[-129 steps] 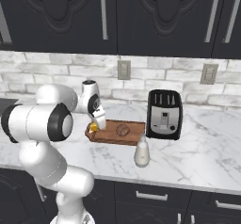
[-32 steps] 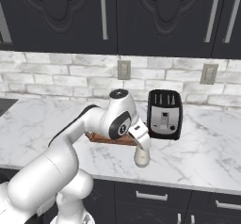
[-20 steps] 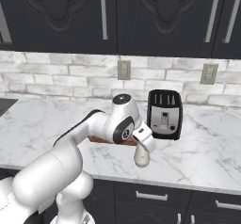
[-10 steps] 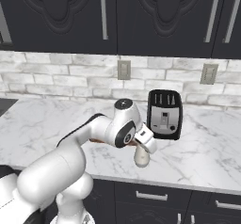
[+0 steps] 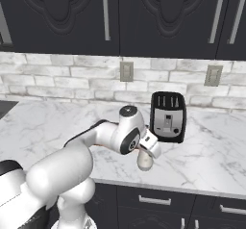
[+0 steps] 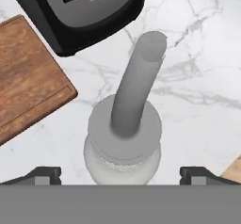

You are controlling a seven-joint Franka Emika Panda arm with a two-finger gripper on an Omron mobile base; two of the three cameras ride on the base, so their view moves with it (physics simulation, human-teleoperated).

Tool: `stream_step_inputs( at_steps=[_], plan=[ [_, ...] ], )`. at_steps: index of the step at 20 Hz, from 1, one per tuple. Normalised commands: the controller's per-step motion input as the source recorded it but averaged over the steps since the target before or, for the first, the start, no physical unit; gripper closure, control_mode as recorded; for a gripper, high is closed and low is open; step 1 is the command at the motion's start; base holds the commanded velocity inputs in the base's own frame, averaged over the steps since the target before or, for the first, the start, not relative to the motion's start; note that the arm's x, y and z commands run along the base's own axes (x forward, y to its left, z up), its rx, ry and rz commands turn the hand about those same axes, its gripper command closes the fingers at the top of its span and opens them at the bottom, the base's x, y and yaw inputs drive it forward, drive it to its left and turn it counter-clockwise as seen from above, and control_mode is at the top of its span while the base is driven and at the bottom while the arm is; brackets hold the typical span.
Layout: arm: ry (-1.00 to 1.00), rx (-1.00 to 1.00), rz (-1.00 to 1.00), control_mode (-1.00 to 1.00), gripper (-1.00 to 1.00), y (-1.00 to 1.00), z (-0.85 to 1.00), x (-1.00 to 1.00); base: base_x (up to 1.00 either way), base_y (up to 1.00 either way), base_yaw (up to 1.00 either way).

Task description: Retrieve the reheated potato from the microwave, then place the potato, cheese, and condiment on the cutting board.

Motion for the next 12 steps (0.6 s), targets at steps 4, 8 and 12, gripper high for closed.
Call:
stream_step_inputs(
  at_steps=[4,8,12],
  plan=[
    [0.0,0.0,0.06,-1.0,1.0,0.0,-0.23,0.03,0.0,0.0,0.0],
    [0.0,0.0,0.06,-1.0,1.0,-0.03,-0.17,0.0,0.0,0.0,0.0],
    [-0.01,0.0,0.05,-1.0,1.0,-0.03,-0.06,0.0,0.0,0.0,0.0]
  ],
)
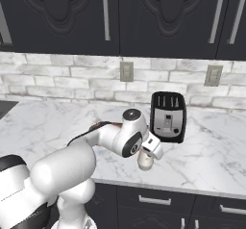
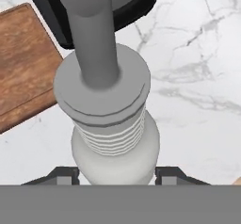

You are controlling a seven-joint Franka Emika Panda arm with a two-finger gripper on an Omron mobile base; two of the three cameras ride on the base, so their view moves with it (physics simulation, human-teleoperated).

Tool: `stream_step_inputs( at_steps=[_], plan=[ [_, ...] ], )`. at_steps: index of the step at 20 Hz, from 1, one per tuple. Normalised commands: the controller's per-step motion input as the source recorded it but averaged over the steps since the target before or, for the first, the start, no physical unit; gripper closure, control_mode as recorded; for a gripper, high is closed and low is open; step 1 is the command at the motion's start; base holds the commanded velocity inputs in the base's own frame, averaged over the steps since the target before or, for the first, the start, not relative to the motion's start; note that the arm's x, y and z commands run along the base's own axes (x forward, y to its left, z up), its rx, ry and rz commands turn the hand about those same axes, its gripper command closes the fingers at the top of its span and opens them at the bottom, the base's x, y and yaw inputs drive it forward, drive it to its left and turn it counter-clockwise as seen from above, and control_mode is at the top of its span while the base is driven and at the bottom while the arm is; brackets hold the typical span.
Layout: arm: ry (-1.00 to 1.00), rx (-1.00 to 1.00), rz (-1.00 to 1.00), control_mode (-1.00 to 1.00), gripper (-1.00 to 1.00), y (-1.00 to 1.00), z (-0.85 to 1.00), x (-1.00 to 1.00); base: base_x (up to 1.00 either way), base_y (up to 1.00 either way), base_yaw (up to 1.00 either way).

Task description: Retrieve the reheated potato from the microwave, then place the potato, cheese, and condiment on the cutting board.

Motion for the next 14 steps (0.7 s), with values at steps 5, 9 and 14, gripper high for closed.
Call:
stream_step_inputs(
  at_steps=[5,9,14],
  plan=[
    [-0.07,0.0,0.05,-1.0,1.0,0.0,0.11,-0.04,0.0,0.0,0.0],
    [-0.11,0.0,0.04,-1.0,1.0,0.05,0.18,0.0,0.0,0.0,0.0],
    [-0.07,0.0,0.04,-1.0,1.0,0.12,0.03,0.12,0.0,0.0,0.0]
  ],
)
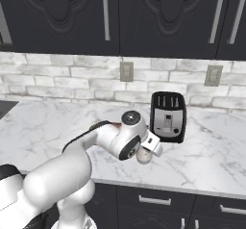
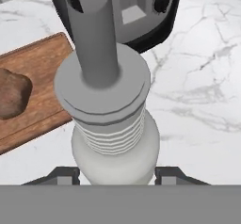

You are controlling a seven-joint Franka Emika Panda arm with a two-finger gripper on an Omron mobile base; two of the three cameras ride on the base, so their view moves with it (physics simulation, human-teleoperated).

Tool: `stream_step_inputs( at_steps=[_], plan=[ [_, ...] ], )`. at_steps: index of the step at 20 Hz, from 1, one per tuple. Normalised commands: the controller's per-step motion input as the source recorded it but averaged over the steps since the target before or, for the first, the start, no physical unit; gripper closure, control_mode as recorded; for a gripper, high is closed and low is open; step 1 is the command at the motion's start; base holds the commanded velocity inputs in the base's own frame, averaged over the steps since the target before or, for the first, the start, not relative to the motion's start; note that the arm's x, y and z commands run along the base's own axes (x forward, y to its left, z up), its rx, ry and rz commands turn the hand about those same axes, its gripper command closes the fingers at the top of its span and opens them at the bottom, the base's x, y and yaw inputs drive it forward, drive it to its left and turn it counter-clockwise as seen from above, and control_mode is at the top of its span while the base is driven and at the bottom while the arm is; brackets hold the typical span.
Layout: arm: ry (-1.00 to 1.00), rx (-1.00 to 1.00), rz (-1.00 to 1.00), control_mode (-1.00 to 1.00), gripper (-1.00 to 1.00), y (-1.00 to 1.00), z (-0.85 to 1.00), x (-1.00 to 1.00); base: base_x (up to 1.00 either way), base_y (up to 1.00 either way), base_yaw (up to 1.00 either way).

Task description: Retrieve the reheated potato from the microwave, then place the potato, cheese, and condiment on the cutting board.

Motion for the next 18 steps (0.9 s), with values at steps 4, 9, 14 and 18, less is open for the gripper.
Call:
stream_step_inputs(
  at_steps=[4,9,14,18],
  plan=[
    [0.0,0.0,0.02,-1.0,1.0,0.18,0.02,0.49,0.0,0.0,0.0],
    [0.0,0.0,0.01,-1.0,1.0,0.06,0.2,0.54,0.0,0.0,0.0],
    [0.0,0.0,0.0,-1.0,1.0,0.01,0.2,0.4,0.0,0.0,0.0],
    [0.0,0.0,0.01,-1.0,1.0,0.02,0.01,0.32,0.0,0.0,0.0]
  ],
)
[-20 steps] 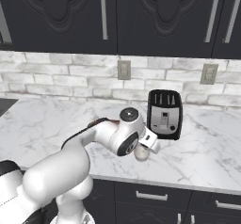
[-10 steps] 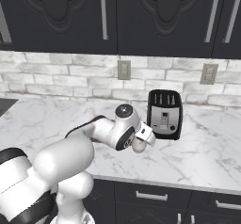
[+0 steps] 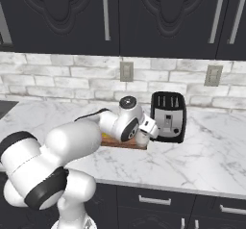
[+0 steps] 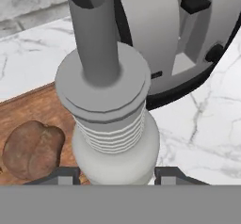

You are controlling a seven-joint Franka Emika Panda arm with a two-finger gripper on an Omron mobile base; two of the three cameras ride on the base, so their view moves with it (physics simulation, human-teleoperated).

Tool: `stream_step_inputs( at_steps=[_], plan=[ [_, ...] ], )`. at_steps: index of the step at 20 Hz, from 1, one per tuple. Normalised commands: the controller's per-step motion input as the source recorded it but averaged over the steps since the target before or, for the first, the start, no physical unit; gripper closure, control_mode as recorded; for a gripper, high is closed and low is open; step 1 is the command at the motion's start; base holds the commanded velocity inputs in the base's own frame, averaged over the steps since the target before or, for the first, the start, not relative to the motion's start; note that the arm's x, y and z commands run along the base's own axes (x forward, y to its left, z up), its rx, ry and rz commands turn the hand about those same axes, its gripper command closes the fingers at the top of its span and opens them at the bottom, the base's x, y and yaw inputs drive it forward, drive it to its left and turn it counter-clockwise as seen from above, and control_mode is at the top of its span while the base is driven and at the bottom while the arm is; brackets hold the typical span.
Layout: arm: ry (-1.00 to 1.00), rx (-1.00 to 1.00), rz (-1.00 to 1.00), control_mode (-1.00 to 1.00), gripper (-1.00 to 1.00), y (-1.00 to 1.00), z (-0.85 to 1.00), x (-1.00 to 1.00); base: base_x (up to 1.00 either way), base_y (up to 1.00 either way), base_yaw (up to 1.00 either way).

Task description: Retrieve the reheated potato from the microwave, then place the potato, cheese, and condiment on the cutting board.

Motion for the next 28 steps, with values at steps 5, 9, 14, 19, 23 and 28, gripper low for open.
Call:
stream_step_inputs(
  at_steps=[5,9,14,19,23,28],
  plan=[
    [0.0,0.0,0.03,-1.0,1.0,0.0,-0.02,0.28,0.0,0.0,0.0],
    [-0.02,0.0,0.03,-1.0,1.0,0.0,-0.01,0.2,0.0,0.0,0.0],
    [-0.02,0.0,0.03,-1.0,1.0,0.0,-0.11,0.07,0.0,0.0,0.0],
    [0.0,-0.01,0.02,-1.0,1.0,0.05,-0.19,0.0,0.0,0.0,0.0],
    [0.0,-0.01,0.02,-1.0,1.0,0.09,-0.16,0.01,0.0,0.0,0.0],
    [0.0,-0.02,0.02,-1.0,1.0,0.2,-0.21,0.0,0.0,0.0,0.0]
  ],
)
